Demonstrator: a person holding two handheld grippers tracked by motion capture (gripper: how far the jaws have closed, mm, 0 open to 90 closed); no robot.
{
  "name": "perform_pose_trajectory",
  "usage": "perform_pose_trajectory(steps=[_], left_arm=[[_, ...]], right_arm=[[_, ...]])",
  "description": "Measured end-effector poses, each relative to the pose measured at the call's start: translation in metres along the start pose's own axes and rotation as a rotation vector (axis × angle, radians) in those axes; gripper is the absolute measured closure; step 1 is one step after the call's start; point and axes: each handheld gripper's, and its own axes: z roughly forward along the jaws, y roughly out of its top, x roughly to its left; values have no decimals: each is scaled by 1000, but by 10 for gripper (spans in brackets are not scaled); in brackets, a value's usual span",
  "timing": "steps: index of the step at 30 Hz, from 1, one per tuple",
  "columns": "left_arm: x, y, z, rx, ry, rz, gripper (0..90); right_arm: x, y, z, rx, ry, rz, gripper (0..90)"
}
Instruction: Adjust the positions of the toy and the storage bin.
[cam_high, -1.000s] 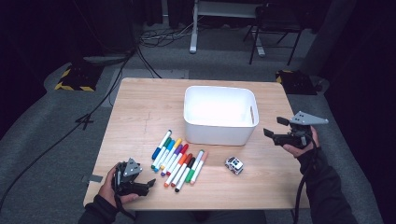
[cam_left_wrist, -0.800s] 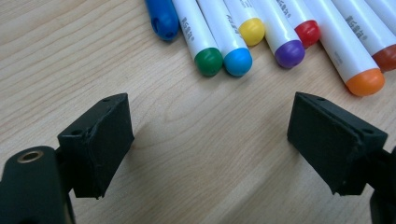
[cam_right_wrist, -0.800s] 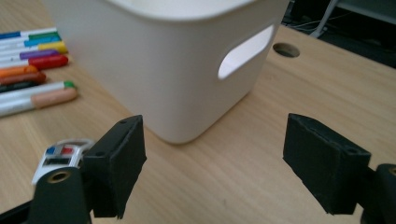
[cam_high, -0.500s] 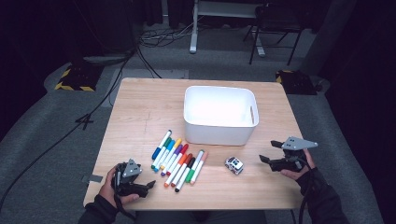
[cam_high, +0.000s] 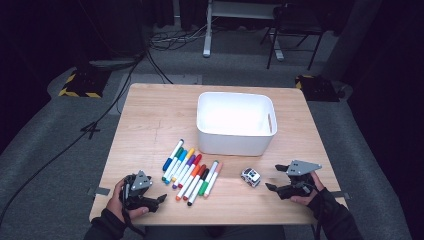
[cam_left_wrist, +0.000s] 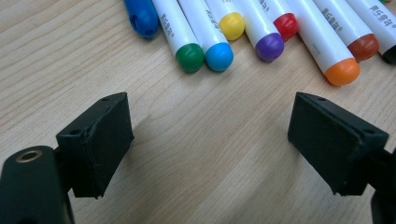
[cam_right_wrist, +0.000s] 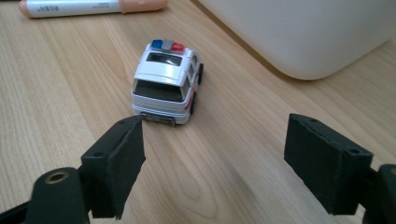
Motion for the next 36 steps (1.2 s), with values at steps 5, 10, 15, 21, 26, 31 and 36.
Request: perform_pose_trajectory(steps=[5, 10, 15, 21, 26, 31, 36], left_arm=[[0, 0, 0, 1, 3, 2, 142], [0, 0, 0, -1, -2, 5, 141], [0, 0, 1, -2, -13, -4, 141], [0, 0, 1, -1, -14, -5, 141], [0, 0, 1, -2, -12, -3, 140], [0, 0, 1, -2, -12, -3, 141], [0, 0, 1, -3, -13, -5, 141]], right_arm=[[7, -1, 8, 20, 20, -20, 205], [13, -4, 17, 52, 42, -36, 202], [16, -2, 27, 62, 35, -33, 201], [16, 0, 33, 57, 40, -15, 195], [17, 4, 41, 57, 61, 22, 164], [18, 7, 45, 57, 49, 25, 152], [20, 11, 52, 51, 41, 36, 146]])
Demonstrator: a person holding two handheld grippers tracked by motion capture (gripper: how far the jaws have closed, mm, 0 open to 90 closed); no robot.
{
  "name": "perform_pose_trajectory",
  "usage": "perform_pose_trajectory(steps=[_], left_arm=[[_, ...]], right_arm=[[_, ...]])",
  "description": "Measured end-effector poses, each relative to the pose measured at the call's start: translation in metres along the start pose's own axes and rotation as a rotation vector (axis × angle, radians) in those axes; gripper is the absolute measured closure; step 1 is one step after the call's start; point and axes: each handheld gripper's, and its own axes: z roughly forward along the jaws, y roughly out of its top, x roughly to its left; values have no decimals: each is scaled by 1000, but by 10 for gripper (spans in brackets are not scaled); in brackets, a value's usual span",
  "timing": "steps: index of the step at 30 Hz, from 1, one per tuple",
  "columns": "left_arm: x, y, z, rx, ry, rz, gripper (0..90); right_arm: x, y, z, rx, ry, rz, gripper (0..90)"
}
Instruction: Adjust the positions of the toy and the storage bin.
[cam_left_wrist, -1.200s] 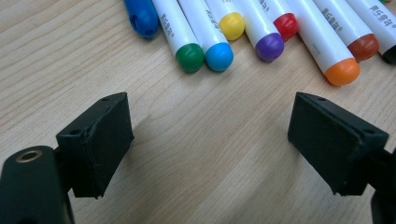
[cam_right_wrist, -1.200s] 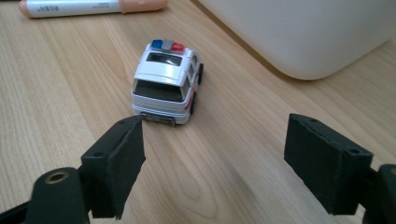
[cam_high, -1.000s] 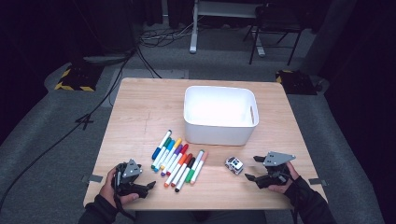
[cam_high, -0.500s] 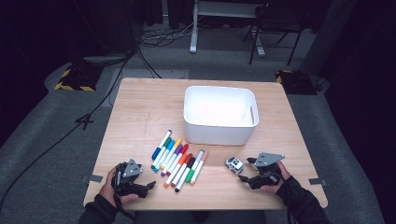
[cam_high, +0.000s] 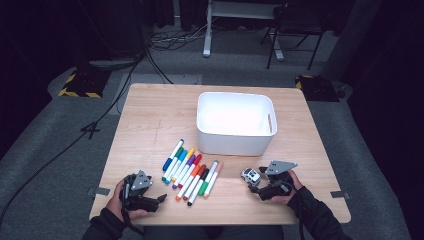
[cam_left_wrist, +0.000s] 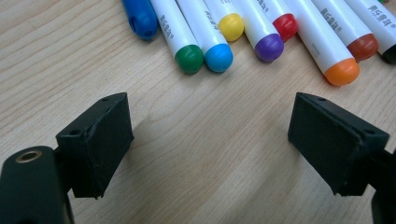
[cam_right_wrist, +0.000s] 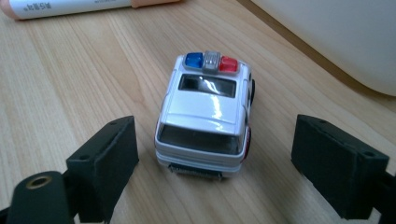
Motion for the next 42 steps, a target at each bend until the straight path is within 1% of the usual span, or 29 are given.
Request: perform_pose_trajectory(steps=[4, 6, 14, 17, 23, 25, 28, 38, 42], left_arm=[[0, 0, 0, 1, 4, 3, 142], [0, 0, 0, 0, 6, 5, 142], [0, 0, 0, 1, 5, 4, 142], [0, 0, 0, 1, 6, 5, 142], [0, 0, 0, 1, 5, 4, 142], [0, 0, 0, 1, 5, 4, 142], [0, 0, 0, 1, 2, 4, 142], [0, 0, 0, 1, 2, 4, 143], [0, 0, 0, 1, 3, 1, 143]], right_arm=[[0, 3, 3, 0, -5, 1, 144], [1, 4, 4, 0, -7, 7, 143], [1, 5, 5, 0, -9, 6, 155], [1, 5, 5, -7, -2, 4, 205], [0, 5, 4, -14, -3, 5, 253], [0, 4, 4, -26, -9, 11, 311], [0, 4, 3, -31, -2, 6, 353], [0, 4, 3, -32, 0, 7, 357], [0, 4, 3, -34, -4, 10, 377]])
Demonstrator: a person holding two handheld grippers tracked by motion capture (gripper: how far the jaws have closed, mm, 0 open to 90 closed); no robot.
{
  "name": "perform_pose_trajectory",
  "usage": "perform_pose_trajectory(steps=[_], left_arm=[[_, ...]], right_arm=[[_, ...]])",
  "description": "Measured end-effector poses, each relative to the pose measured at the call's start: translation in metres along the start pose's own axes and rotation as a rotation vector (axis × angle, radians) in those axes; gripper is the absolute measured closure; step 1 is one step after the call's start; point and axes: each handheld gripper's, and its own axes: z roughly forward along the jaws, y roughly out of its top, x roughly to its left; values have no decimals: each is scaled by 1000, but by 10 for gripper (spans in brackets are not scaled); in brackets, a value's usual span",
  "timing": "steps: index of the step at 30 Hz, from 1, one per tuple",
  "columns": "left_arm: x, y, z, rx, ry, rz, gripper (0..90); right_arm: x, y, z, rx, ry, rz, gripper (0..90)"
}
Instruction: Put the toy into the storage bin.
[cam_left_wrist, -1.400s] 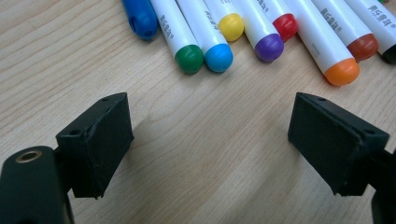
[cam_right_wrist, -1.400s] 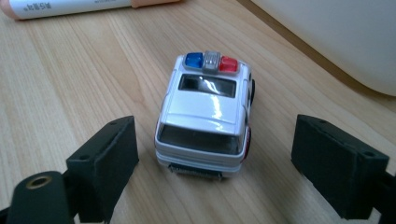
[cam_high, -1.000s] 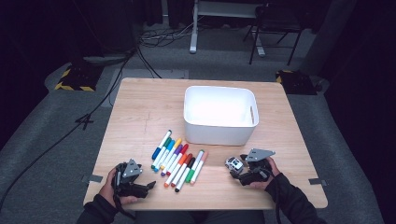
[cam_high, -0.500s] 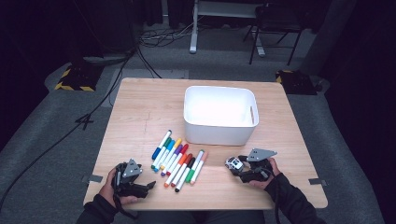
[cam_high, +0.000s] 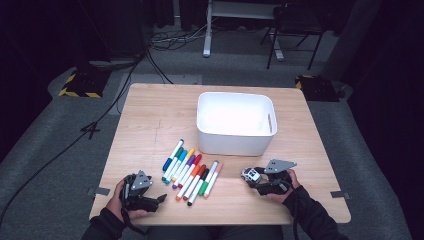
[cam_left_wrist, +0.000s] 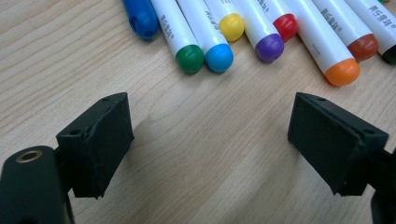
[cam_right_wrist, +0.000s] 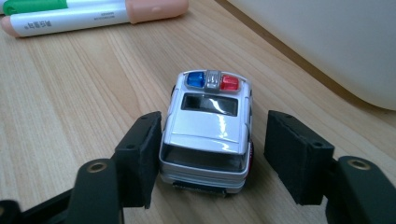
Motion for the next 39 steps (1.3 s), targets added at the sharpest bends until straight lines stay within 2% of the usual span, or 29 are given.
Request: perform_pose_trajectory(steps=[3, 9, 13, 14, 17, 23, 27, 29, 36, 39], left_arm=[[0, 0, 0, 0, -2, 2, 143], [0, 0, 0, 1, -4, 0, 143], [2, 1, 0, 0, 15, 13, 143], [2, 2, 1, 4, -2, 0, 143], [4, 3, 2, 2, 4, 3, 143], [4, 4, 3, 0, 12, 1, 143], [5, 5, 4, 0, 6, 0, 143], [6, 6, 4, 1, 9, 9, 143], [6, 6, 5, 2, 9, 2, 143], [6, 6, 5, 1, 8, 2, 143]], right_arm=[[0, 0, -1, -8, 5, -3, 465], [0, 0, -1, -11, 2, -4, 472], [1, 0, -1, -11, -3, 2, 473], [0, -1, -1, -13, -6, -1, 473], [0, -1, -2, -12, -8, -1, 474], [-2, -4, -6, -49, -6, 18, 475], [-1, -5, -9, -54, -26, 1, 476], [-1, -7, -11, -64, -26, 8, 476], [-1, -8, -14, -74, -36, -3, 477], [-2, -5, -20, -102, -40, 1, 477]])
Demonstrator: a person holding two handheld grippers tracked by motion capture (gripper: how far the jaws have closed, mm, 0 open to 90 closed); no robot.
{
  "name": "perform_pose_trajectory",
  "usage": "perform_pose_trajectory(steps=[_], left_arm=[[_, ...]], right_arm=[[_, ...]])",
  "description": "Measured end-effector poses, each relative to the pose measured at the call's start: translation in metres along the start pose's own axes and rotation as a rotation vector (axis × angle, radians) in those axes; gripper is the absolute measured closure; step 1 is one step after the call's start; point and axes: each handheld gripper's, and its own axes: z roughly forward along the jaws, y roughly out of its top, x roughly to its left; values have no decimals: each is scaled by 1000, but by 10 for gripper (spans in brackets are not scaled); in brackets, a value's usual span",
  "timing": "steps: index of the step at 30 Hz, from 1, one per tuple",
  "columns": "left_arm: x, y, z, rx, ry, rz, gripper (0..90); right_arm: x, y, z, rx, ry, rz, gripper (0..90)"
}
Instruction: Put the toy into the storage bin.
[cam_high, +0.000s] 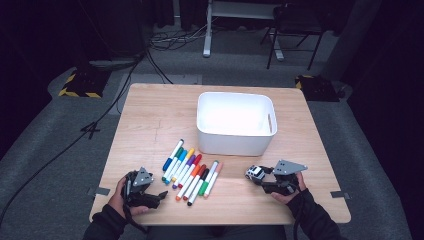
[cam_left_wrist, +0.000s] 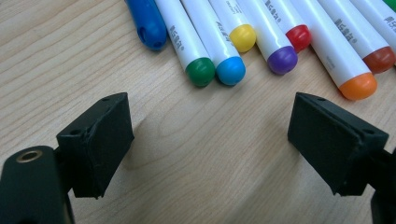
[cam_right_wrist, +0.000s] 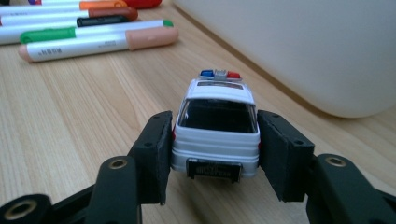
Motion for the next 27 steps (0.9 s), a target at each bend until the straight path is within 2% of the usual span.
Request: perform_pose_trajectory(steps=[6, 14, 20, 27], left_arm=[[0, 0, 0, 0, 0, 0, 143], [0, 0, 0, 0, 1, 0, 143], [0, 0, 0, 0, 1, 0, 143], [0, 0, 0, 0, 1, 0, 143]], right_arm=[[-2, 7, -10, -42, -19, 2, 477], [-1, 11, -13, -43, -31, -19, 478], [-2, 14, -17, -59, -34, -14, 477], [-3, 24, -30, -110, -44, -1, 477]])
